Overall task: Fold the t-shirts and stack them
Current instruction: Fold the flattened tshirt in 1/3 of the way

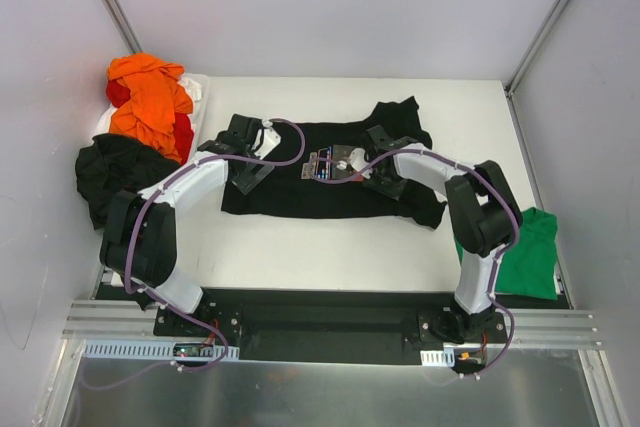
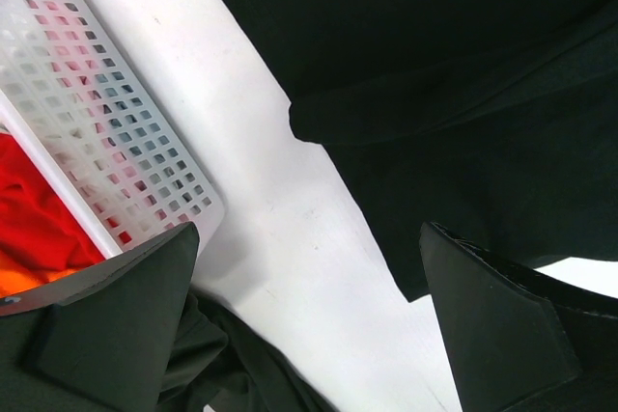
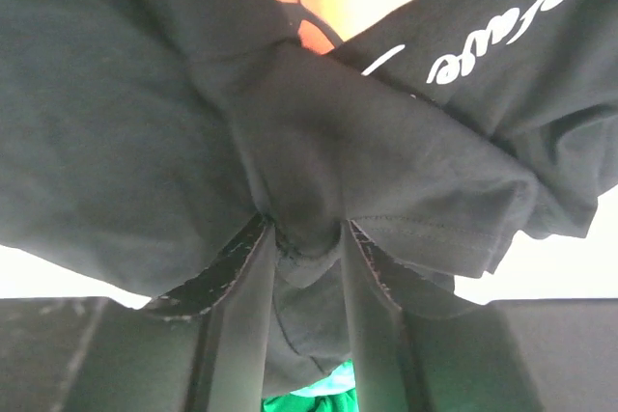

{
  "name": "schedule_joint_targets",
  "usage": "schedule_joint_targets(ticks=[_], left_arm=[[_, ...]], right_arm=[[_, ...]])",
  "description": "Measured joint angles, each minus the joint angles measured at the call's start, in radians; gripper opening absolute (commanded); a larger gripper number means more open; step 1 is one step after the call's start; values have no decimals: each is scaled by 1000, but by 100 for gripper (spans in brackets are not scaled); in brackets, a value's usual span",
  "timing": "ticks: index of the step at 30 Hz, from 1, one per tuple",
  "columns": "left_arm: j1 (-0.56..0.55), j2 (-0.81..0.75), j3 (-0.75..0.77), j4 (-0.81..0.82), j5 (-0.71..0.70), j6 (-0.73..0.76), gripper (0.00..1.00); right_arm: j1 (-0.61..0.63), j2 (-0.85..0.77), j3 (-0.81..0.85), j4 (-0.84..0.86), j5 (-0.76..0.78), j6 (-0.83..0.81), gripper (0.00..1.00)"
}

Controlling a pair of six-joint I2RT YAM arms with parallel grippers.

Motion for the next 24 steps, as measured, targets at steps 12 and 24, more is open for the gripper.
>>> schedule_joint_targets(ticks=[12,24], left_arm=[[0,7,0,16,0,0,99],[0,18,0,22,0,0,99]], right_arm=[[-34,44,36,-2,0,-22,1],[-34,50,206,-64,24,-27,1]])
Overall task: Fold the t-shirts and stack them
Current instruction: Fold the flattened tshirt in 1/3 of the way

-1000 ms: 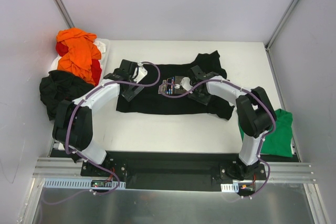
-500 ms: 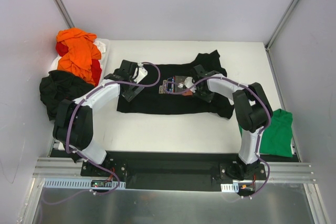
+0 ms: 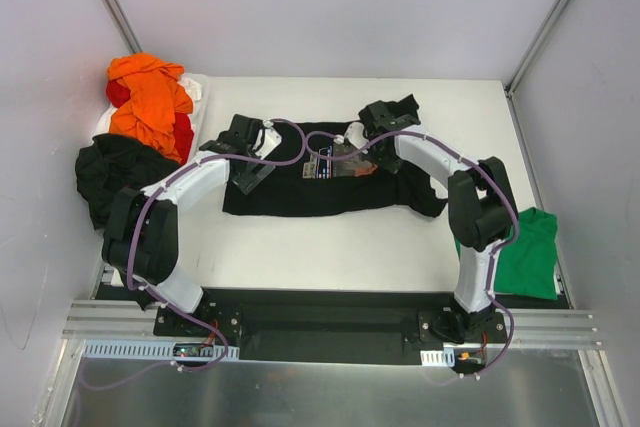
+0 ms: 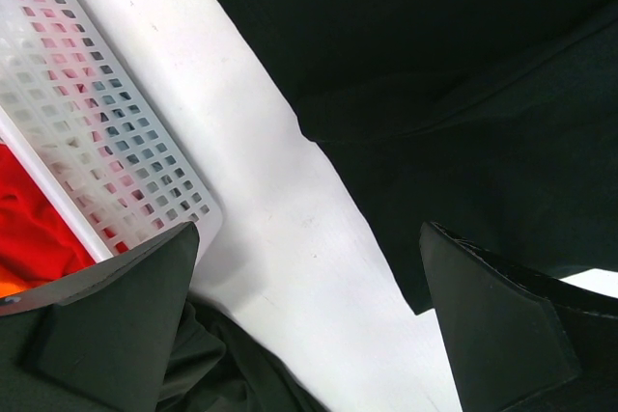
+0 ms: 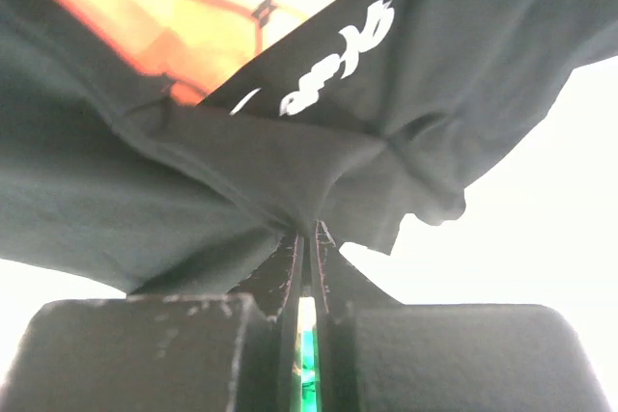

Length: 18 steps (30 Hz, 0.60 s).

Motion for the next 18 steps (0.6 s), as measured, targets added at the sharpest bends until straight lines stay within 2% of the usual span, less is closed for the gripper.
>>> schedule_joint_targets(ticks=[5,12,13,15,16,18], left_arm=[[0,2,0,0,0,0,99],[0,2,0,1,-1,1,99],[0,3,0,1,-1,1,99],[0,5,0,1,-1,1,100],[0,6,0,1,-1,1,100],[0,9,0,1,-1,1,99]], right_arm=[[0,37,64,-5,28,-14,1],[0,77,71,-21,41,-23,1],[0,77,71,-22,42,-23,7],[0,77,71,-22,43,-22,12],[0,77,70,-21,43,-22,23],[0,77,60,-17,44,-22,30]])
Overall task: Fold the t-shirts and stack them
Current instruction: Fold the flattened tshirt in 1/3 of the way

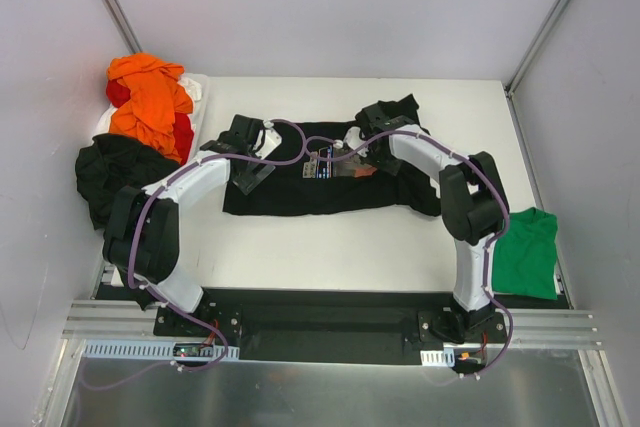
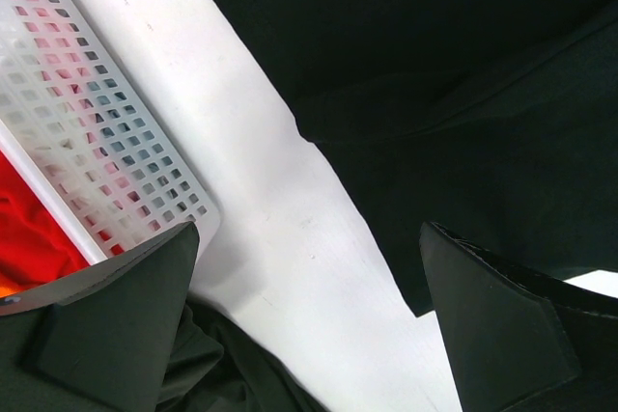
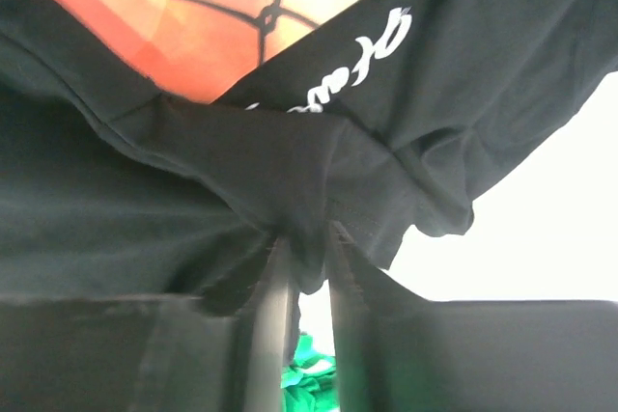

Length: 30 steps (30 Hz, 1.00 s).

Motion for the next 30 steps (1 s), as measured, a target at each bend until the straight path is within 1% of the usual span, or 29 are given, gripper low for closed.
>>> schedule_joint_targets(ticks=[1,2,5,9,18,20,21,23,24,26,27,30], left_arm=[[0,1,0,0,0,0,99],[0,1,0,0,0,0,99],[0,5,0,1,0,0,99],[0,11,0,2,0,0,99],[0,13,0,6,0,0,99],[0,13,0,7,0,0,99],[0,13,0,7,0,0,99],[0,13,0,8,0,0,99],[0,13,0,9,0,0,99],[0,14,0,10,0,0,99],[0,14,0,11,0,0,99],[0,15,0,12,0,0,99]], right_arm=[[0,0,-6,0,0,1,38],[0,0,-14,0,0,1,42],[0,0,-30,-1,0,1,51],[0,-4,-48,1,0,1,51],[1,-32,-55,0,-1,1,45],[3,-41,-55,0,-1,1,42],[3,-46,-55,0,-1,1,34],[5,-52,-55,0,-1,1,23],[6,-53,-55,0,-2,-1,13],[8,-53,-55,-1,-2,0,3],[8,-53,-55,-1,-3,4,1],[10,-53,-55,-1,-5,3,1]])
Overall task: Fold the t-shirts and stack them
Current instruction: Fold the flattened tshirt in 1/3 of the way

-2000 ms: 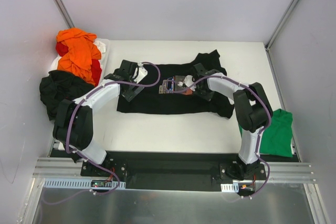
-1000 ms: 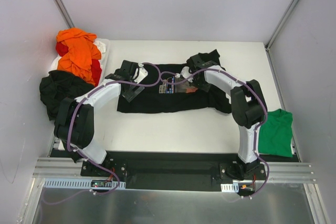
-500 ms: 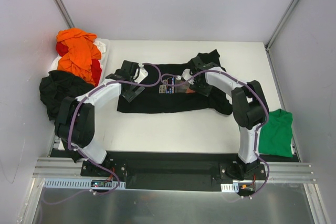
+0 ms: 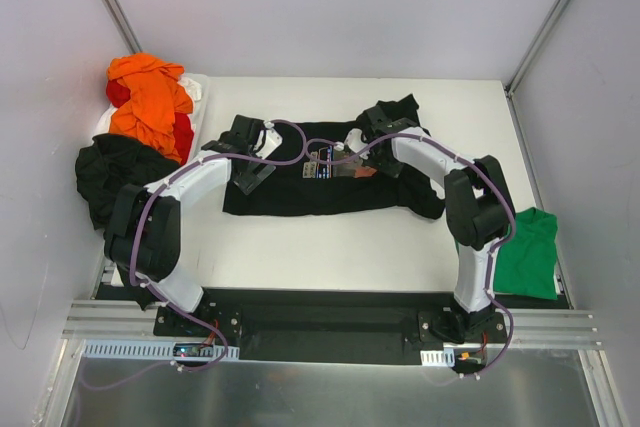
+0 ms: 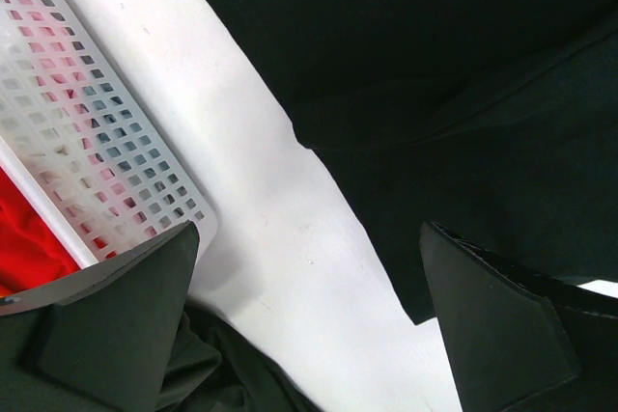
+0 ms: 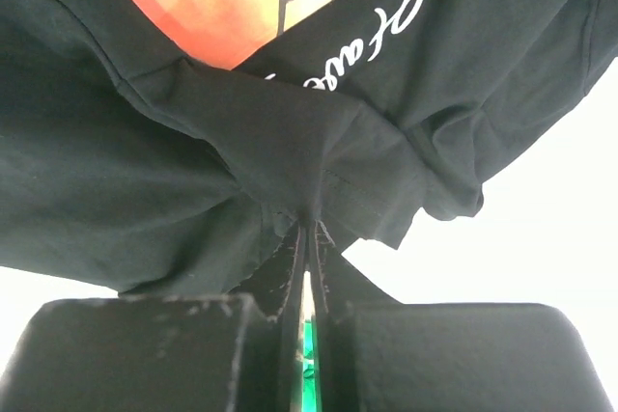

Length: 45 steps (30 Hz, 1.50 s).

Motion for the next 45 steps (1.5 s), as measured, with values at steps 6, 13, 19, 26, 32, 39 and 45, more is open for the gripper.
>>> schedule_joint_targets(ticks=[6,13,19,26,32,39,45], left_arm=[[0,4,-5,7,-2,0,99],[0,17,-6,9,-2,0,99],[0,17,-7,16,-16,0,99],[0,18,-7,17,-20,0,99],[0,18,-8,18,-23,0,99],[0,18,-8,18,-25,0,99],[0,18,-8,18,-26,1,99]], right_arm=[[0,0,0,1,1,-1,1],[0,14,38,0,24,-12,1],[-6,57,124,11,53,-28,1],[-9,101,172,31,87,-46,1],[-12,144,198,61,125,-60,1],[-11,179,251,96,181,-85,1],[-11,208,273,132,228,-117,7]])
